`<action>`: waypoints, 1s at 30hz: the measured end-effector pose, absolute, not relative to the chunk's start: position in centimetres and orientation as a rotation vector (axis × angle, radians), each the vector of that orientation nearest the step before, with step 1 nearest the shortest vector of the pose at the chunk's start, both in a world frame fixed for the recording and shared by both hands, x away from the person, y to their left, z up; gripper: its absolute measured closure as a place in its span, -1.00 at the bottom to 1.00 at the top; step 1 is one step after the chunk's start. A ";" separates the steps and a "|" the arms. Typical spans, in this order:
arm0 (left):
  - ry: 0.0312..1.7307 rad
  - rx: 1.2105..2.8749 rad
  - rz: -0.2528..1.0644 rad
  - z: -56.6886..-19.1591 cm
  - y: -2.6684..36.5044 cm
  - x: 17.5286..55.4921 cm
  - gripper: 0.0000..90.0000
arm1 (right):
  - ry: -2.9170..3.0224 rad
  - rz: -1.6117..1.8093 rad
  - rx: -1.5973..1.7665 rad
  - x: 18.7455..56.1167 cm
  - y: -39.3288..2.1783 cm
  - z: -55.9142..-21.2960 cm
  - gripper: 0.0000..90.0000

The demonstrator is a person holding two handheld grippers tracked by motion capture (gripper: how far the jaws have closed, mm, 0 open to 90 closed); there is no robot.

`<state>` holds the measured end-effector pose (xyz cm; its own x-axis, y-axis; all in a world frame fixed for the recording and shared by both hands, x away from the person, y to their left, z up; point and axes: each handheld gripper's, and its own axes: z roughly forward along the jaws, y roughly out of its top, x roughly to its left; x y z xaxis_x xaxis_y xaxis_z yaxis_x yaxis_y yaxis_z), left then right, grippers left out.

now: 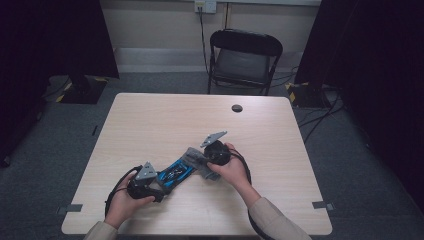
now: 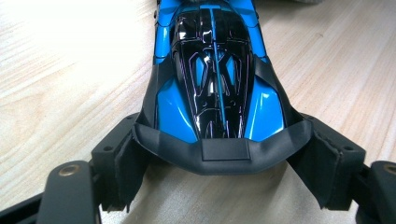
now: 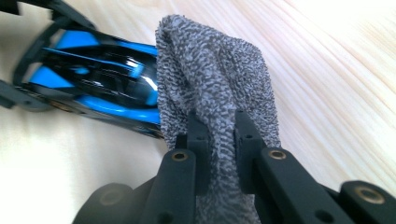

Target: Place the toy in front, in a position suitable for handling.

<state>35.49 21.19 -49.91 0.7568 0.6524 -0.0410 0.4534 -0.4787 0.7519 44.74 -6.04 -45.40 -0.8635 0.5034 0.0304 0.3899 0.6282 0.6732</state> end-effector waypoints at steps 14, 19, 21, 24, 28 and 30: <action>0.822 2.163 0.326 -49.9 21.2 35.5 -0.47 | 2.749 1.163 0.448 40.5 0.2 -43.5 0.80; 0.822 2.163 0.327 -49.9 21.2 35.5 -0.47 | 2.732 1.176 0.548 41.7 -0.1 -44.3 0.80; 0.823 2.163 0.327 -49.9 21.2 35.5 -0.47 | 2.717 1.155 0.589 42.2 -0.7 -44.2 0.80; 0.823 2.163 0.328 -49.9 21.1 35.5 -0.47 | 2.703 1.128 0.638 43.0 -1.7 -44.4 0.80; 0.823 2.163 0.331 -49.9 21.1 35.4 -0.47 | 2.674 1.104 0.729 44.2 -3.3 -44.9 0.80; 0.821 2.165 0.333 -49.9 21.1 35.4 -0.47 | 2.649 1.113 0.785 44.8 -4.2 -45.4 0.80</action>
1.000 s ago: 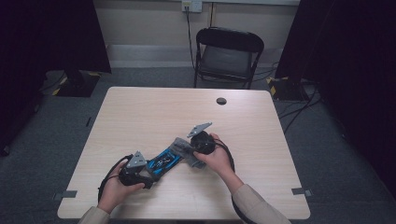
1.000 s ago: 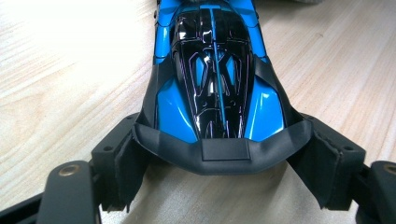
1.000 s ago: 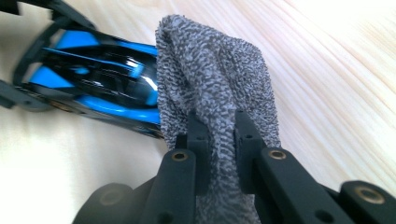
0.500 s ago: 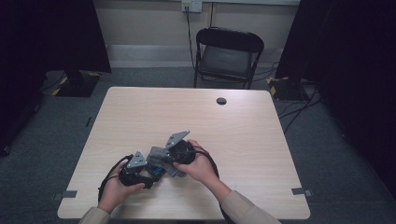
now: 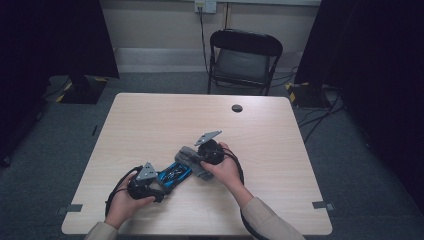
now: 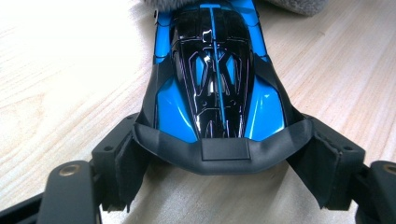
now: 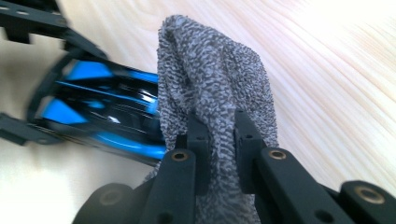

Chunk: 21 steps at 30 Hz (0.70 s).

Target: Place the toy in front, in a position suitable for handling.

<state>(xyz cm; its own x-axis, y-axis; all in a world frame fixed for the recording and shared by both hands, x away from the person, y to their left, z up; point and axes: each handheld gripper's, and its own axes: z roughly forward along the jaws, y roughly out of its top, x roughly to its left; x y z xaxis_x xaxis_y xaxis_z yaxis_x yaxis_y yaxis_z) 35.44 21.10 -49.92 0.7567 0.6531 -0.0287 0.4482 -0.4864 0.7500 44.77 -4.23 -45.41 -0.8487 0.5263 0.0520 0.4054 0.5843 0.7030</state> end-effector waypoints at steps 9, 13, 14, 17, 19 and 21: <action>0.817 2.166 0.327 -49.9 21.2 35.5 -0.47 | 2.596 1.088 0.834 45.1 -6.1 -45.5 0.80; 0.819 2.159 0.314 -49.9 21.2 35.6 -0.48 | 2.597 1.105 0.805 44.5 -6.5 -45.1 0.80; 0.827 2.155 0.300 -49.8 21.3 35.6 -0.49 | 2.602 1.125 0.766 43.7 -6.7 -44.6 0.79; 0.819 2.162 0.312 -49.6 21.3 35.7 -0.50 | 2.618 1.151 0.705 42.3 -7.0 -44.1 0.79; 0.821 2.156 0.312 -49.4 21.3 35.6 -0.51 | 2.622 1.158 0.689 41.9 -7.1 -44.1 0.79; 0.816 2.148 0.315 -49.2 21.3 35.6 -0.53 | 2.637 1.174 0.655 41.0 -7.1 -44.0 0.78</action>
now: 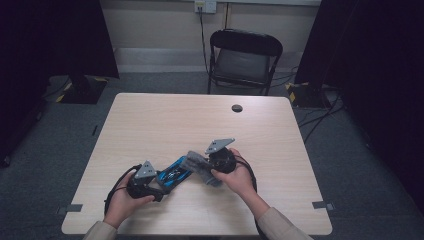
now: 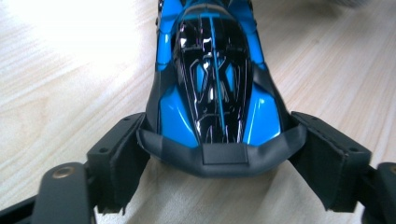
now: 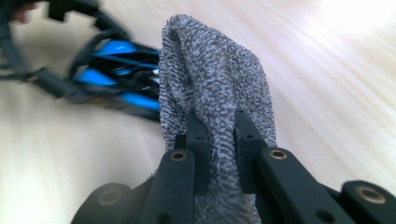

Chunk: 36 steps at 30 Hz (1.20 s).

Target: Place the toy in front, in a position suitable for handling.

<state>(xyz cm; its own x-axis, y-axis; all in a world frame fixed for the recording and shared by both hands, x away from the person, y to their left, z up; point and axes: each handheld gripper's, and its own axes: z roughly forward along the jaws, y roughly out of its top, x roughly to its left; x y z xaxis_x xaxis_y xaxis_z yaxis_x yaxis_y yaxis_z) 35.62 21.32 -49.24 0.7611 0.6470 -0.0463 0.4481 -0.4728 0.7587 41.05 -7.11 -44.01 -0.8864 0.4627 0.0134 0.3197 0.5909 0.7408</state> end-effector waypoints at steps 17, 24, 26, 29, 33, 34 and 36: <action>0.874 2.054 0.281 -46.7 21.9 36.7 -0.46 | 2.726 1.188 0.527 37.3 -7.1 -45.7 0.78; 0.936 2.061 0.291 -48.0 22.5 38.2 -0.44 | 2.735 1.195 0.519 37.2 -6.7 -45.8 0.78; 0.945 2.053 0.262 -48.2 22.5 38.2 -0.47 | 2.739 1.197 0.513 37.1 -6.5 -45.8 0.78; 0.949 2.061 0.243 -48.2 22.3 38.2 -0.49 | 2.758 1.205 0.473 36.8 -5.9 -46.0 0.78; 0.932 2.054 0.206 -48.6 21.9 38.2 -0.44 | 2.780 1.203 0.427 36.4 -4.5 -46.2 0.78; 0.935 2.053 0.203 -48.6 21.8 38.2 -0.42 | 2.782 1.187 0.416 36.4 -4.1 -46.3 0.78; 0.922 2.049 0.187 -48.5 21.8 38.1 -0.32 | 2.794 1.153 0.412 36.6 -3.5 -46.7 0.78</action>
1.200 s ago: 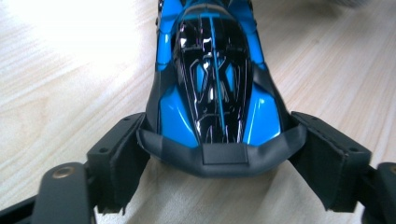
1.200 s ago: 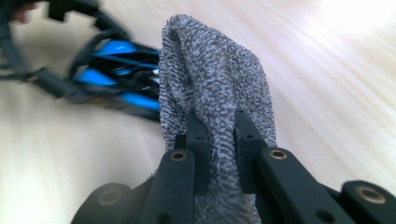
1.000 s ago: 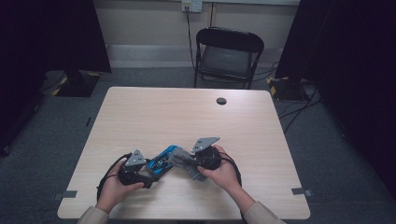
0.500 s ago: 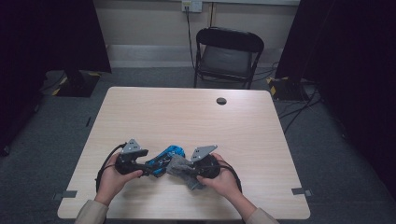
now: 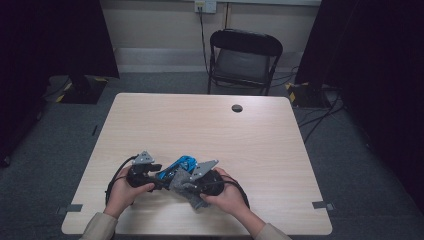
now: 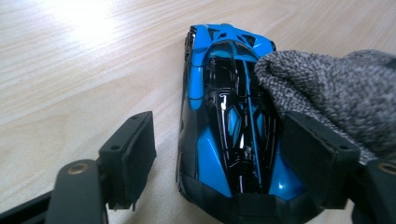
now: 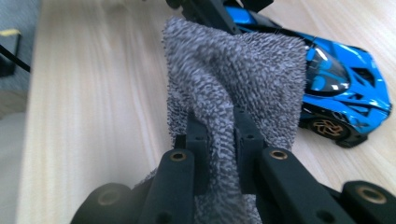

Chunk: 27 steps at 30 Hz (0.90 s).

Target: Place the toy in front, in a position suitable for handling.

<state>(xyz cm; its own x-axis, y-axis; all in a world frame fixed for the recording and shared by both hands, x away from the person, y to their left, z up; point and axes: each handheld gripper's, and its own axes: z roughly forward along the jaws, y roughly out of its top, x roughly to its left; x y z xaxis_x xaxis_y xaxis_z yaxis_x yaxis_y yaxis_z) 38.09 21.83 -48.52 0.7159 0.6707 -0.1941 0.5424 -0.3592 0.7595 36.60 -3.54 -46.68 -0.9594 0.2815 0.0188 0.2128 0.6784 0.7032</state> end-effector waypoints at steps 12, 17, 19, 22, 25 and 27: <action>0.910 2.035 0.177 -48.6 21.9 38.0 -0.19 | 2.737 1.084 0.608 39.6 -6.7 -46.7 0.80; 0.914 2.036 0.180 -48.6 21.8 37.9 -0.19 | 2.754 1.112 0.552 38.9 -6.9 -46.1 0.80; 0.917 2.035 0.177 -48.6 21.8 38.0 -0.19 | 2.765 1.123 0.518 38.4 -6.6 -45.9 0.80; 0.915 2.036 0.180 -48.6 21.8 37.9 -0.19 | 2.815 1.178 0.403 36.5 -5.3 -45.4 0.80; 0.914 2.036 0.185 -48.5 21.8 37.9 -0.19 | 2.850 1.183 0.311 35.1 -3.7 -45.5 0.80; 0.911 2.041 0.189 -48.5 21.8 37.9 -0.19 | 2.863 1.144 0.296 35.1 -2.8 -46.2 0.79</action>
<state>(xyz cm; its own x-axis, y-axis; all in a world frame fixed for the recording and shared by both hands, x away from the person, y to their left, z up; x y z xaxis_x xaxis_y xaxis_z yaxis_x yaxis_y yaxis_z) 37.90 21.80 -48.53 0.7207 0.6658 -0.1931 0.5336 -0.3551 0.7676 35.09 -2.81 -46.16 -0.9808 0.1927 0.0294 0.1600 0.7093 0.6865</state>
